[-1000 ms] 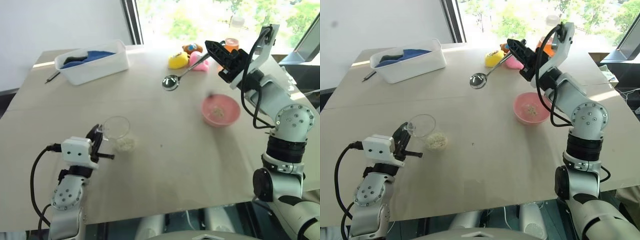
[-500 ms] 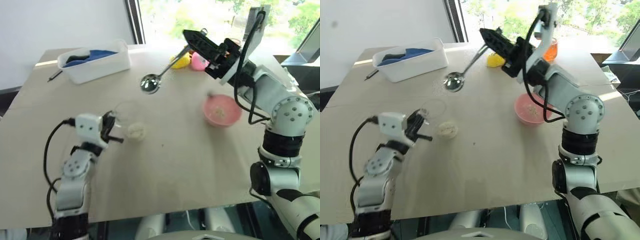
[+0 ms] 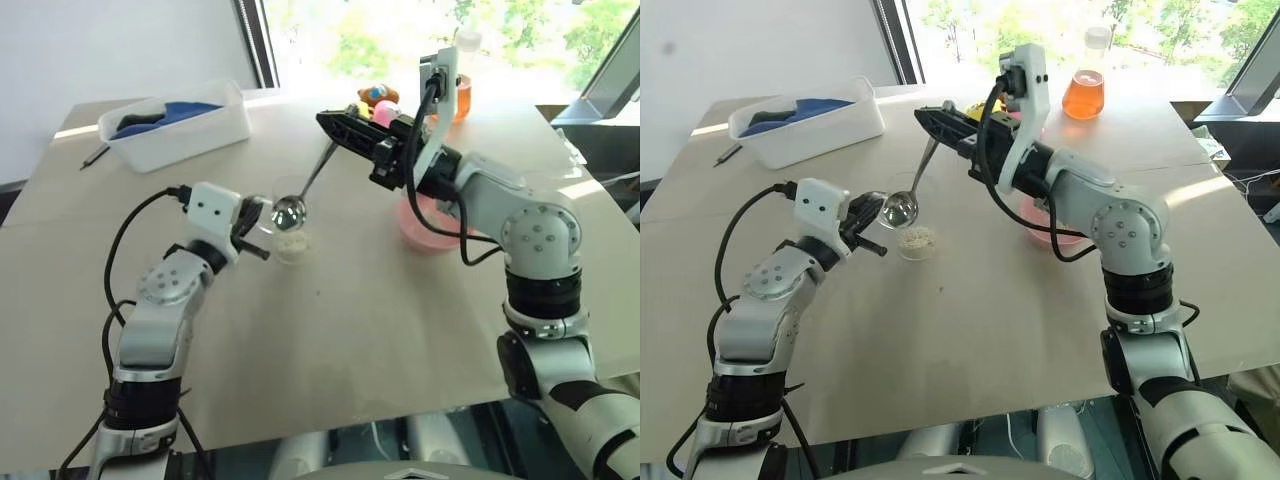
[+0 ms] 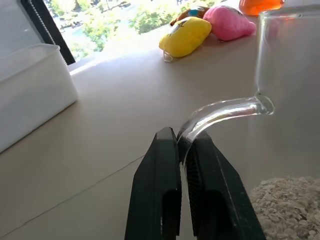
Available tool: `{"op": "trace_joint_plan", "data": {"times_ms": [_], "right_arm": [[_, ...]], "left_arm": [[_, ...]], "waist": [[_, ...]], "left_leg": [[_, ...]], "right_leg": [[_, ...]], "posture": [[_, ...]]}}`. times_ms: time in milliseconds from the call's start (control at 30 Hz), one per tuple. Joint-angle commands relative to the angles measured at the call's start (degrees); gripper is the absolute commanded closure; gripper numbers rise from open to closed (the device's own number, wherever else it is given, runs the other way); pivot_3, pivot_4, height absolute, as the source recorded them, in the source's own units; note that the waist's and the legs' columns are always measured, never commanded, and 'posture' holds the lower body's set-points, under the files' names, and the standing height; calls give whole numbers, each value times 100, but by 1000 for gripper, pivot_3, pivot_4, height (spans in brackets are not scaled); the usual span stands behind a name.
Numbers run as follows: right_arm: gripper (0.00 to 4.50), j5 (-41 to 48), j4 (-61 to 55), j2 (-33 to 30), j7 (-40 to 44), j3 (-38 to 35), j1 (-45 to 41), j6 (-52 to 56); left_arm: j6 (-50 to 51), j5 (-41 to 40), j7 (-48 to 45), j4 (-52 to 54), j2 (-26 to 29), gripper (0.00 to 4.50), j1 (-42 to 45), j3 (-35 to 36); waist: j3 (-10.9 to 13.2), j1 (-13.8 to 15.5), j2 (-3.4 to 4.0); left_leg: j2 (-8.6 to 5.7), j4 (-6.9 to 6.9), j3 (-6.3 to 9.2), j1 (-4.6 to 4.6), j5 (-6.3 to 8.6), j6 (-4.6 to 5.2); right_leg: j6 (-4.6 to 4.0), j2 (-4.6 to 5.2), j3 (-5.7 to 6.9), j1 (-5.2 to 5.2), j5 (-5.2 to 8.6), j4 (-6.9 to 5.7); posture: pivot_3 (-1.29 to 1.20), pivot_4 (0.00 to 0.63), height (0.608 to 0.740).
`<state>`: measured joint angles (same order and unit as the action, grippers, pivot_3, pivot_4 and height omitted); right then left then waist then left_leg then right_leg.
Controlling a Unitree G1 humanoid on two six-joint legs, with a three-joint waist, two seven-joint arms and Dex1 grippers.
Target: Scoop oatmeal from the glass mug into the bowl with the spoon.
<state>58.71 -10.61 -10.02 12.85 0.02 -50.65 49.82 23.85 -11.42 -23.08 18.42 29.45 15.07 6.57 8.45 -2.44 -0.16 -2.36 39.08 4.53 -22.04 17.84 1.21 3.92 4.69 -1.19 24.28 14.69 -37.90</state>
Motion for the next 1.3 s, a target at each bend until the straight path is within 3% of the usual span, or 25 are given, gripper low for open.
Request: {"op": "trace_joint_plan", "data": {"times_ms": [33,467,633,900,1033,1300], "right_arm": [[4500,101,116,14,-215,-551,-389,-145],[4500,174,133,-131,-274,-869,-395,148],[4500,186,61,-236,-40,-669,-261,427],[4500,-859,139,-271,210,291,49,394],[4500,-971,225,-178,303,363,63,504],[4500,-608,388,189,-92,-146,82,1108]], "left_arm": [[-179,-16,-121,314,108,4460,21,111],[-428,57,-214,107,83,4460,-236,207],[-470,85,-152,40,21,4460,-261,223],[-792,-153,-416,59,-23,4460,-152,256],[-1102,-62,-519,-34,-6,4460,-89,228],[-1773,369,-467,-475,-43,4460,52,61]], "waist": [[1,2,1],[1,-4,2],[1,0,2],[1,-6,2],[1,-2,2],[1,-1,2]], "left_leg": [[0,1,0,0,0,0],[-1,-1,-1,-3,0,0],[-2,0,-1,-5,0,0],[-2,0,-1,-4,0,0],[-2,1,-1,-5,0,0],[-3,2,0,-5,0,-1]], "right_leg": [[0,0,0,0,0,-1],[0,-1,-6,9,0,-4],[0,0,-6,8,0,-3],[0,0,-7,9,0,-4],[0,0,-6,10,0,-5],[0,0,-6,10,0,-5]], "posture": [[0,150,740],[0,150,740],[0,150,740],[0,150,740],[0,150,740],[0,150,740]]}}
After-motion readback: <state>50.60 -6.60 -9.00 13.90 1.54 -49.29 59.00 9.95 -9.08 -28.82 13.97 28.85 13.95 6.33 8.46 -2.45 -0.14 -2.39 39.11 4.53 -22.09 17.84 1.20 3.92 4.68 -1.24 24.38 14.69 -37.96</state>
